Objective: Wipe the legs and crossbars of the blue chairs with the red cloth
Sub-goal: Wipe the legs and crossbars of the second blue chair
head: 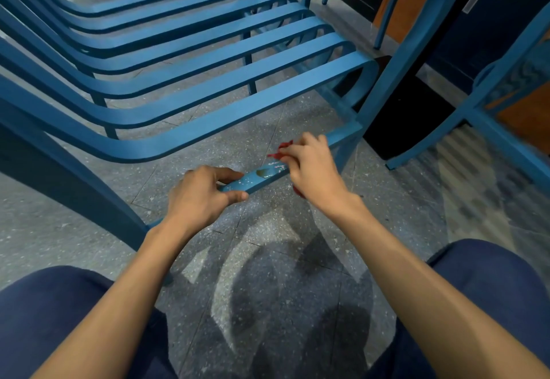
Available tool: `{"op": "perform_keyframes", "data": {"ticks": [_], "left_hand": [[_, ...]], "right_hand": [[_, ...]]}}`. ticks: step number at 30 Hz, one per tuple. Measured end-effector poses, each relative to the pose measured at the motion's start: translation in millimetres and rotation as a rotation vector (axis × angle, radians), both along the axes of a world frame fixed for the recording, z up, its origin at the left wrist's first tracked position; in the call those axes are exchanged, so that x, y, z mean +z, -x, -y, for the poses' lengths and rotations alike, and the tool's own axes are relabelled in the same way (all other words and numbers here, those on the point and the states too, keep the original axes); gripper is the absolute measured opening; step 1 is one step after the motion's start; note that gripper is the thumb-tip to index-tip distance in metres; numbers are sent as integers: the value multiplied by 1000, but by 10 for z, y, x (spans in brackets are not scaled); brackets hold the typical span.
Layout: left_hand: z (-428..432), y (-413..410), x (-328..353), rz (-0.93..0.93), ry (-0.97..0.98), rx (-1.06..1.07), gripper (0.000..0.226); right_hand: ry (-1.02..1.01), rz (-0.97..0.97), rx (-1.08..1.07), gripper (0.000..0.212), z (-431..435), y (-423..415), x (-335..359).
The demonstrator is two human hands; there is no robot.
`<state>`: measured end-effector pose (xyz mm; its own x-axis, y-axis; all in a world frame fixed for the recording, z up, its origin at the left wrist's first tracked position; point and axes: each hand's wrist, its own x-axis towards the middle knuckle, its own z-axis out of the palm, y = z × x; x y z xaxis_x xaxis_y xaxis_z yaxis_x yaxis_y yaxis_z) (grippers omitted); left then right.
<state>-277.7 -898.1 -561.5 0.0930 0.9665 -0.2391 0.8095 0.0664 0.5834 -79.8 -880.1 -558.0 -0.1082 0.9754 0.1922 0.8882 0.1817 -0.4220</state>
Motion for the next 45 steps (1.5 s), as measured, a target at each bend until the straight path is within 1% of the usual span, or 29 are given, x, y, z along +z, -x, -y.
{"op": "perform_keyframes", "data": {"ticks": [2,4,8,10,12,14,17,20,22,26,28,30,32,33,35,38,40,43,45], "left_hand": [[-2,-3,-5,-3,-1,-3,43],[-3,-5,-6,-2,-5,-1,42],[-1,-1,-20,-1,-24,-9,41],[5,-3,-29,-5,-29,-11,41],[-3,-3,-33,-8,-30,-12,42],[-15,-3,-36,-12,-28,-13,42],[-21,1,-47,-21,-30,-15,43],[-21,4,-54,-18,-33,-13,43],[-22,0,-52,-13,-32,-12,43],[-13,-4,-43,3,-31,-1,42],[-4,-3,-43,4,-37,6,41],[3,-7,-46,-1,-40,2,41],[2,4,-54,-2,-42,6,40],[0,3,-55,1,-40,7,40],[-3,11,-64,5,-38,11,40],[-6,16,-81,10,-47,13,41],[0,8,-82,10,-53,9,43],[3,8,-78,-4,-72,-13,43],[13,19,-72,-9,-87,-34,40]], "right_hand": [[-42,-19,66,26,105,-12,-7],[-56,-12,49,25,78,-124,-3],[-24,11,-131,23,-203,-342,8],[3,42,-229,24,-312,-319,2],[17,55,-269,25,-312,-198,-6],[-6,53,-197,26,-202,-57,-25],[-61,-22,-10,25,23,63,-94],[-97,-81,79,20,132,-23,-128],[-79,-99,92,18,129,-166,-130],[-2,-45,32,18,-14,-399,21],[45,-104,-13,18,-124,-461,145],[7,-151,-101,20,-220,-476,184],[-14,-83,-174,23,-289,-419,89],[-9,-44,-176,24,-285,-355,18],[1,-17,-103,26,-210,-163,-109],[-2,-15,92,26,16,130,-156],[-33,-52,180,22,134,179,-140],[-15,-123,200,19,135,12,-94],[-30,-107,148,18,75,-133,-62]]}}
